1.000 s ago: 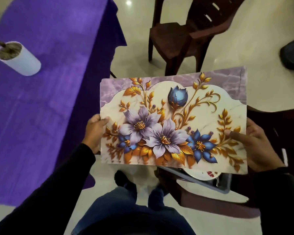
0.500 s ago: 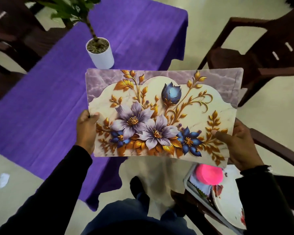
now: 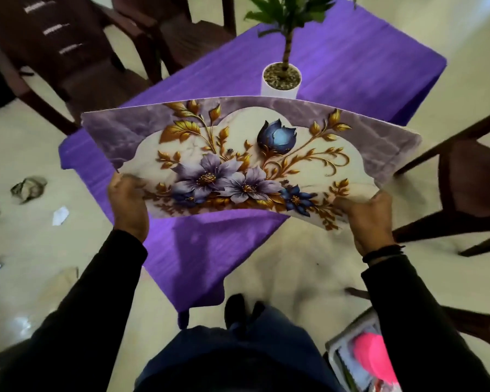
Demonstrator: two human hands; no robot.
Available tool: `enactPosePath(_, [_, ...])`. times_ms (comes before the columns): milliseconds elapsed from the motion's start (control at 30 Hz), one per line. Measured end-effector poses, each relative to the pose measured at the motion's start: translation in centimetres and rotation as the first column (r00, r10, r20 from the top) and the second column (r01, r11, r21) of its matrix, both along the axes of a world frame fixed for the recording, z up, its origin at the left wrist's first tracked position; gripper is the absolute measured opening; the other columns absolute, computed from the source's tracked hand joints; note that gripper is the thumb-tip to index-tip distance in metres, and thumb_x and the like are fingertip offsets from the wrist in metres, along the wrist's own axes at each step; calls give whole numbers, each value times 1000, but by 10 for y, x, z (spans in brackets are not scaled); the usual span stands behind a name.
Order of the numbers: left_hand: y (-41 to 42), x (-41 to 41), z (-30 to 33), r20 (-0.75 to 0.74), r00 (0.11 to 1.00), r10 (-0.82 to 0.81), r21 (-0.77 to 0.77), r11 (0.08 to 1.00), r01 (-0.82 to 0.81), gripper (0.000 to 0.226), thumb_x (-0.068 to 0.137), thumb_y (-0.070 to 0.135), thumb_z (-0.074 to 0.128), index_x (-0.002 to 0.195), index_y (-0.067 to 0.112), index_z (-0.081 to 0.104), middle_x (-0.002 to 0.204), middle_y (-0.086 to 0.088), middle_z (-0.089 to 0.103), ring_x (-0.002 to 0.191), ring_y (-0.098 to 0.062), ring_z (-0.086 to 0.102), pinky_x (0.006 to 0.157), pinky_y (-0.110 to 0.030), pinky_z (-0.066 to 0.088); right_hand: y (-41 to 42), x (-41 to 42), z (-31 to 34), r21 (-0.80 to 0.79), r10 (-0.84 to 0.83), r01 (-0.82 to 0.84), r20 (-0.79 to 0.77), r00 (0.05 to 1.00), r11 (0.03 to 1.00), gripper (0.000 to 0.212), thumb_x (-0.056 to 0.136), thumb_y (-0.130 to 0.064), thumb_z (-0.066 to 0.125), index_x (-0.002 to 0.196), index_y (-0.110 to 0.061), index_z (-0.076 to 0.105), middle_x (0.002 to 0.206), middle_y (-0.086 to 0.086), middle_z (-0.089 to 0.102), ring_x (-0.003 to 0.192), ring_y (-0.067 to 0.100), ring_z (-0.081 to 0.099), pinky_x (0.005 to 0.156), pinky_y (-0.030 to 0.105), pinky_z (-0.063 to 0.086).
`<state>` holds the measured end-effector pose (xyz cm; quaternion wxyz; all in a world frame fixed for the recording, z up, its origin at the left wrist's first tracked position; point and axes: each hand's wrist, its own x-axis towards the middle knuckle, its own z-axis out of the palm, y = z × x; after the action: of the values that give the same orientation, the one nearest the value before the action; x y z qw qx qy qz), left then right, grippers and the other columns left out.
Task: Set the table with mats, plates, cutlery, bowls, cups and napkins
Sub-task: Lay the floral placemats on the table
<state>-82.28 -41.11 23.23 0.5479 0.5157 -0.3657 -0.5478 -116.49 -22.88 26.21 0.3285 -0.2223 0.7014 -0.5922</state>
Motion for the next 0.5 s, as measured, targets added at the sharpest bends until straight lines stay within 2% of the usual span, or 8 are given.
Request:
enactPosePath(67, [-4,21,-7,81,996,43,1,999,-43,22,77,-10,41,91,-8,57,74,12,66,73,-7,62,65,-22,52,-27,4,-3,14,55,-55,13,998,998,37,77,13,71,108,-6,69,85,-9,77,81,15,74,69,32,61])
enactPosePath(100, [-3,26,-9,76,996,52,10,999,-53,28,80,-11,39,100,-11,59,81,8,69,80,-11,64,71,-24,55,-34,4,-2,3,60,-60,12,998,998,38,76,14,71,110,-5,69,84,-11,76,79,13,74,67,31,59])
enactPosePath(167, [-4,37,-5,15,995,103,21,994,-103,32,84,-3,45,110,-2,64,98,-7,68,93,-24,62,84,-35,55,-52,2,-4,-20,115,-115,15,993,993,40,76,13,72,112,-4,68,89,-6,77,83,15,74,68,28,59])
enactPosePath(267, [-4,44,3,39,984,173,-24,985,-172,39,80,13,56,116,2,67,111,-14,65,101,-26,60,93,-41,52,-81,-7,-4,-62,223,-222,5,975,973,46,73,13,75,117,1,67,105,8,75,94,22,73,76,32,59])
enactPosePath(333, [-3,46,2,94,970,225,-43,974,-222,33,82,7,55,113,5,67,100,0,71,92,-16,62,86,-32,55,-102,-13,-6,-59,305,-306,-21,952,950,45,72,14,76,115,2,68,104,5,75,92,20,73,79,33,60])
enactPosePath(400, [1,46,-5,159,958,239,-47,971,-235,29,85,-8,46,103,7,64,82,18,68,75,-2,57,70,-20,50,-117,-18,-12,-49,362,-363,-31,932,930,42,69,13,79,108,6,69,99,7,76,85,20,72,79,37,61])
enactPosePath(433, [3,47,-9,155,953,259,-35,966,-256,30,84,-12,44,98,8,62,76,21,64,70,0,53,65,-19,45,-125,-21,-16,-38,384,-385,-30,923,922,39,68,13,80,105,7,70,97,10,76,82,21,71,78,39,61])
enactPosePath(500, [6,46,-13,127,947,295,-23,955,-295,30,79,-7,46,87,18,61,74,18,62,70,-3,49,64,-22,41,-140,-27,-24,-22,425,-426,-21,905,905,36,67,12,81,101,6,71,96,16,75,77,23,70,74,38,60])
